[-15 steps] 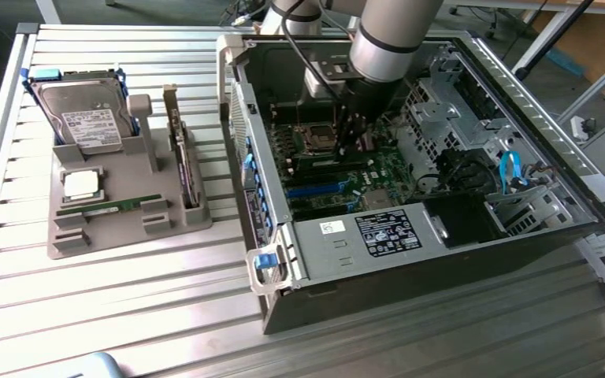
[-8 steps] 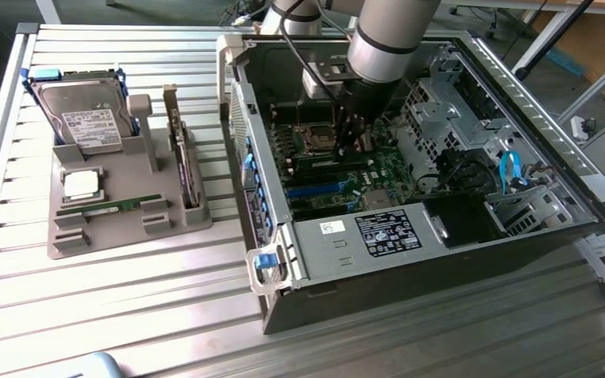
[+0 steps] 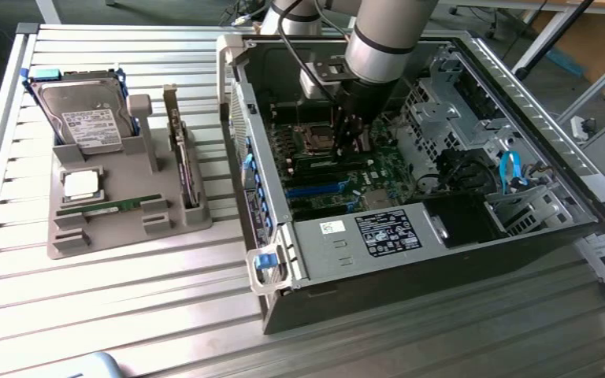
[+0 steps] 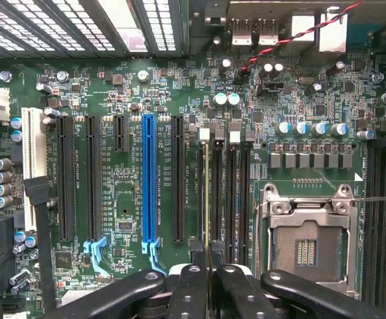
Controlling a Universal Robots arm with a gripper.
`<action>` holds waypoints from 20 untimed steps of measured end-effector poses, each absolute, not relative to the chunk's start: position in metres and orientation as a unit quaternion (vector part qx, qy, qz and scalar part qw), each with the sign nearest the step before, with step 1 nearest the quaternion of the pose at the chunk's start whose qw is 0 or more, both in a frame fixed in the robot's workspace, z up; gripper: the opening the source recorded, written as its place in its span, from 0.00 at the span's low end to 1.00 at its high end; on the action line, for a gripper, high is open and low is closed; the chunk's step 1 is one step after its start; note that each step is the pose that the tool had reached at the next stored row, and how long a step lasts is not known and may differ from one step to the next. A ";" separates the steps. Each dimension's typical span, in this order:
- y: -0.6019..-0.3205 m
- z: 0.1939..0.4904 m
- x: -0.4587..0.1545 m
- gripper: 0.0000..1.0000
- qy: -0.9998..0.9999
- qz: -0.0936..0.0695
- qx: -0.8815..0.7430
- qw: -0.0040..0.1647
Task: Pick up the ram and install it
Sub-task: 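Insert the ram into the slot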
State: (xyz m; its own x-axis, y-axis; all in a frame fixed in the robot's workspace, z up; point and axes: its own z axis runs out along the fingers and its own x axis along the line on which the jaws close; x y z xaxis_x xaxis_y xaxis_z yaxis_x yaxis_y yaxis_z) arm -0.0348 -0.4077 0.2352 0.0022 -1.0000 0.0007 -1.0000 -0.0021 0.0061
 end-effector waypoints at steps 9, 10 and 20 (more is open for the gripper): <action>-0.408 0.234 -0.035 0.12 -0.707 0.000 0.707 0.004; -0.408 0.234 -0.035 0.12 -0.707 0.000 0.707 0.004; -0.408 0.234 -0.039 0.12 -0.709 0.000 0.705 0.004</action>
